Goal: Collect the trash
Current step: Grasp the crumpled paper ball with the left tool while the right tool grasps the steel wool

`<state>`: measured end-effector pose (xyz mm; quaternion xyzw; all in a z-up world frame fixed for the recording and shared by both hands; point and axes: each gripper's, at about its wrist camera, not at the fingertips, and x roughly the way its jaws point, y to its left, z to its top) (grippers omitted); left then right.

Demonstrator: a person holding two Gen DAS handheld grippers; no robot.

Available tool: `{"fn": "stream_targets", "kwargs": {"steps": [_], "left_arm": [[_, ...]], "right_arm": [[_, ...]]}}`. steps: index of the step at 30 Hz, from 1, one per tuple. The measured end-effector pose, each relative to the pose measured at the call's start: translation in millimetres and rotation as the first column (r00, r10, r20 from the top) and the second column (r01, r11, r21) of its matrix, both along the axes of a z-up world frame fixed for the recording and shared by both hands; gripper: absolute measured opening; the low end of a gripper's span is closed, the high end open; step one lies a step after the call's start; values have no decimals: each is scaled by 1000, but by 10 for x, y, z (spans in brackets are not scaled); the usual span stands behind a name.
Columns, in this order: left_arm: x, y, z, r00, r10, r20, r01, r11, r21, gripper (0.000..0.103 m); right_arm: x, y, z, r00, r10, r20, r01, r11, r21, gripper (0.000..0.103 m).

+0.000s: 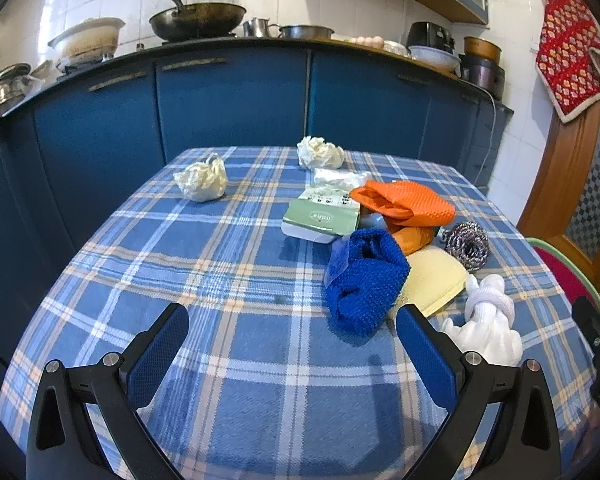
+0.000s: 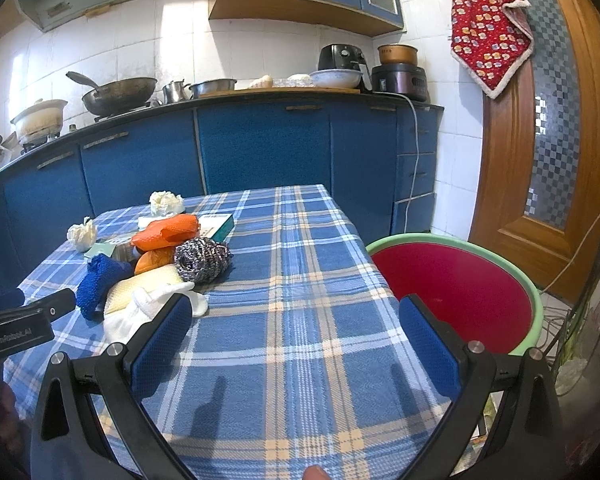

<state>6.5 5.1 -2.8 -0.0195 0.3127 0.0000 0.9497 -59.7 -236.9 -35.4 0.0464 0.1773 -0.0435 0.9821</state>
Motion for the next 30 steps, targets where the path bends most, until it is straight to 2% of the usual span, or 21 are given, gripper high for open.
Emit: {"fn": "stream_targets", "kwargs": {"steps": [8,17,25,30], "left_arm": [[97,126,198,1000,-3,-16,3,1000,26,103],[399,386,529,1000,22,-3,-22,996,83,103],[860,600,519,996,28,-84,-22,997,69,103],[1201,780,428,988,26,-155,-21,999,34,103]], "right_arm": [[145,12,265,998,57,-31,-56,998,17,102],[503,77,428,982,131,-138,-123,991,61,102],[874,129,357,952,166,-257,-142,984,110,102],[1068,195,299,931,176,-320,-153,984,96,102]]}}
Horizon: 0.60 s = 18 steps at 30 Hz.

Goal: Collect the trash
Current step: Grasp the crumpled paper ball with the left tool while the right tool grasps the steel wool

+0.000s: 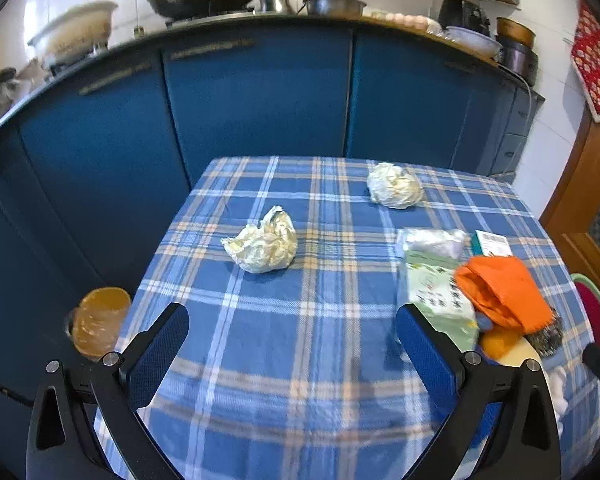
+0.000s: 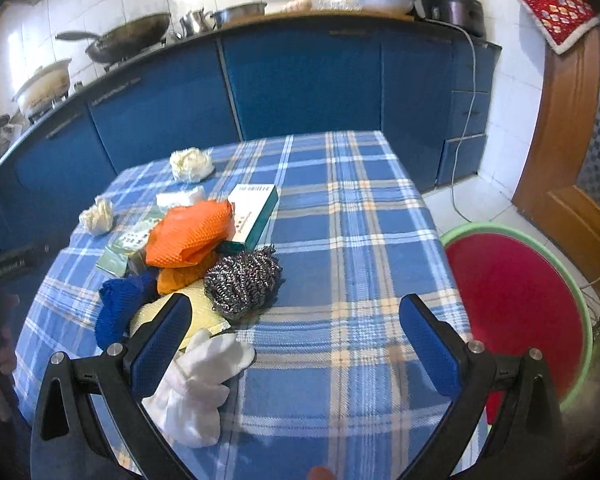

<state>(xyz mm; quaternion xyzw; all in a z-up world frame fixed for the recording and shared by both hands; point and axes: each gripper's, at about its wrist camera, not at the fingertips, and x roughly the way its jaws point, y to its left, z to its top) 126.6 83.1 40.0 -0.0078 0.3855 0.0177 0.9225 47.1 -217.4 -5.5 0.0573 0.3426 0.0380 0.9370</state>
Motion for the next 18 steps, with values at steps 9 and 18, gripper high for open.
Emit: {"fn": "stream_targets", "kwargs": {"steps": [9,18], "left_arm": [[558,202,-200,997,-10,-76,9,1000,-10,98],[928,311,-443,990,-46,-136,37,997,-65,82]], "right_arm": [[289,77,-74,997,-3,-73,3,1000,-3,94],[471,158,-180,992,20,-127,-19,1000,7,82]]}}
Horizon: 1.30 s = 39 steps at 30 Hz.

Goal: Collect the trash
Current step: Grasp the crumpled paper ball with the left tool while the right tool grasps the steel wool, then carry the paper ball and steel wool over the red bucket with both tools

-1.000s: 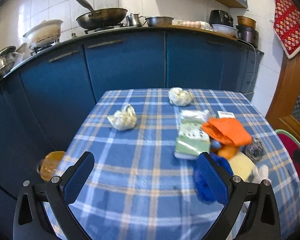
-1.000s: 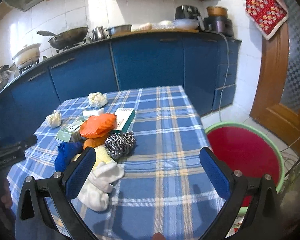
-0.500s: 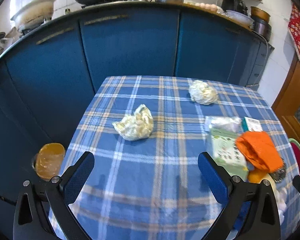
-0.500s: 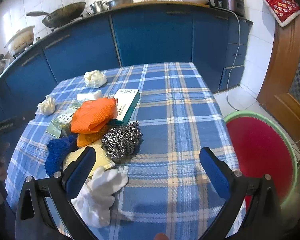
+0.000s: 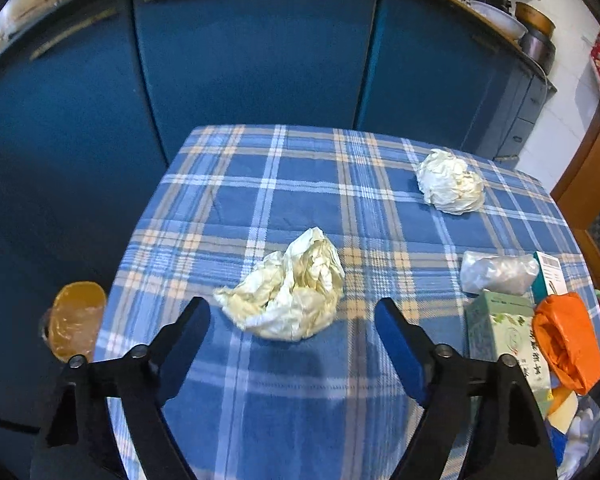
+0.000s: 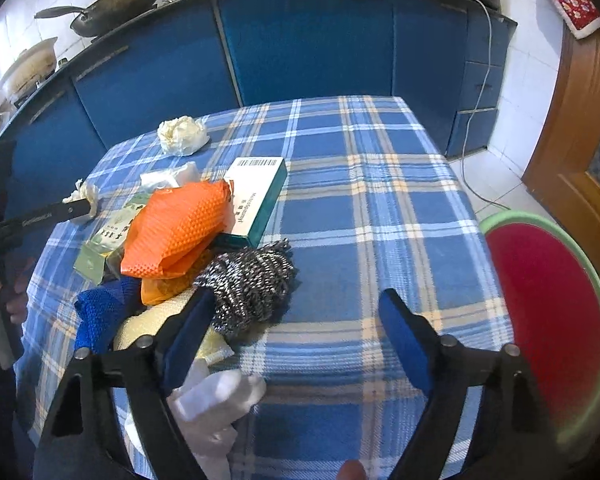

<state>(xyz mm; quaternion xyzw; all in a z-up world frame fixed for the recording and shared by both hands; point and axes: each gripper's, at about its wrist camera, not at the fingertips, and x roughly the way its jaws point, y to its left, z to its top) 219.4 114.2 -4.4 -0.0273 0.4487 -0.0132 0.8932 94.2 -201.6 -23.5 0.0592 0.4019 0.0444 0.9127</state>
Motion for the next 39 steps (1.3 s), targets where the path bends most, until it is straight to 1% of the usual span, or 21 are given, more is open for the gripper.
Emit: {"fn": "stream_targets", "kwargs": {"steps": [2,6,7,9,14,18,19,23,24,28,31,39], "left_arm": [[57,-2,-43,1000,-12,-14,12,1000,-11,82],[133,-18,-95,999,-37,-29,37,999,-22,81],[148,-25,-102,999,-46,-29,45,999,-25,76],[176,-20,-123,998,-54,-39,53,998,-30,68],[180,-17,-135,997,-66,-35,65,998,-25,64],[181,-9,-134,997,-69,-27,68,997,-21,51],[176,-6,-132,997,-72,-27,71,997,-24,47],[143,-41,-108,997,-77,-20,76,997,-18,41],[134,-48,-100,997,-77,-17,77,997,-18,39],[72,-70,-42,997,-80,-4,80,996,-25,39],[12,-96,21,996,-84,9,85,996,-28,39],[-207,-209,237,993,-102,59,105,993,-47,39]], "right_arm": [[17,13,-24,1000,1,-11,-1,1000,2,78],[38,35,-95,999,4,-45,-3,1000,23,67],[46,33,-116,998,2,-56,0,999,32,63],[47,21,-120,998,-13,-55,15,999,36,61],[45,1,-116,998,-32,-55,34,998,44,58],[29,10,-106,998,-39,-52,41,998,38,54],[26,11,-103,998,-40,-51,42,998,36,51],[32,-3,-98,998,-39,-46,41,998,38,40],[29,-8,-97,998,-38,-45,40,998,41,35],[37,-24,-105,999,-21,-42,24,997,68,19],[26,-4,-101,999,-11,-31,13,998,68,14],[-89,-71,-15,1000,-11,9,10,996,86,12]]}}
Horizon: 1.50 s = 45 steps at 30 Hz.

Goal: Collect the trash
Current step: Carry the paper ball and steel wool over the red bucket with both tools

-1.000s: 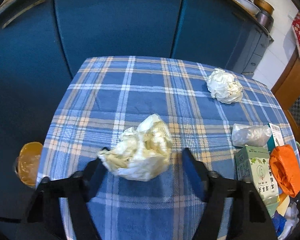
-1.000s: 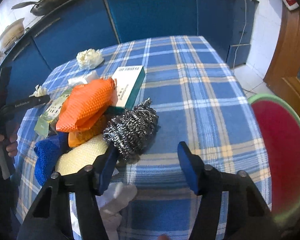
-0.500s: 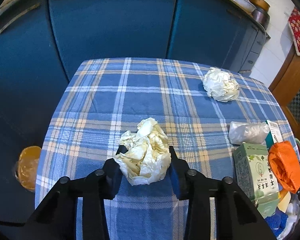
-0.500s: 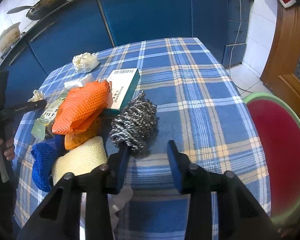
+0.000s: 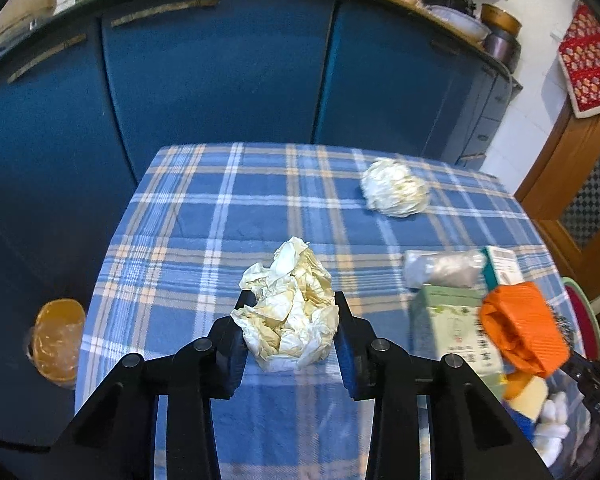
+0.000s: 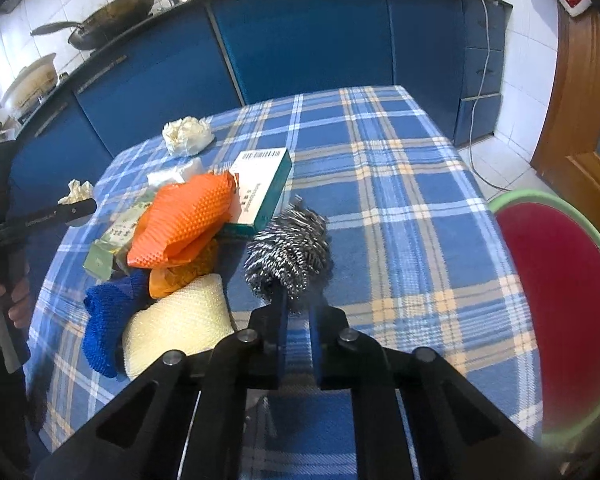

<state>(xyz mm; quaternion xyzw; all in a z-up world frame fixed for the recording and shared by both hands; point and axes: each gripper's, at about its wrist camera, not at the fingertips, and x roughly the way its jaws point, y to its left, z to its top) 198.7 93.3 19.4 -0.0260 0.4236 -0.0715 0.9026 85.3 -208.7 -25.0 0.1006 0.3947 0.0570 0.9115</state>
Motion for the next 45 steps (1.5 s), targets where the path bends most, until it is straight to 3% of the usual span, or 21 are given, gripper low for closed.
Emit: {"fn": "stream_targets", "kwargs": {"steps": [20,36,45], "left_arm": [[-611,-820,539,979,-174,103,184,978,-95,39],[-957,-1842,649,940,-325,102,338,929,-154,39],[-1131,-2464,554,910,-409,69,414,897,-155,39]], "right_arm": [[-464,-387,312,991,-42,127,34,998,61,12],[-875,-1042,393,974,-152,167,138,986,94,12],[-1009,-1485,289,963,-227,148,213,971,105,11]]}}
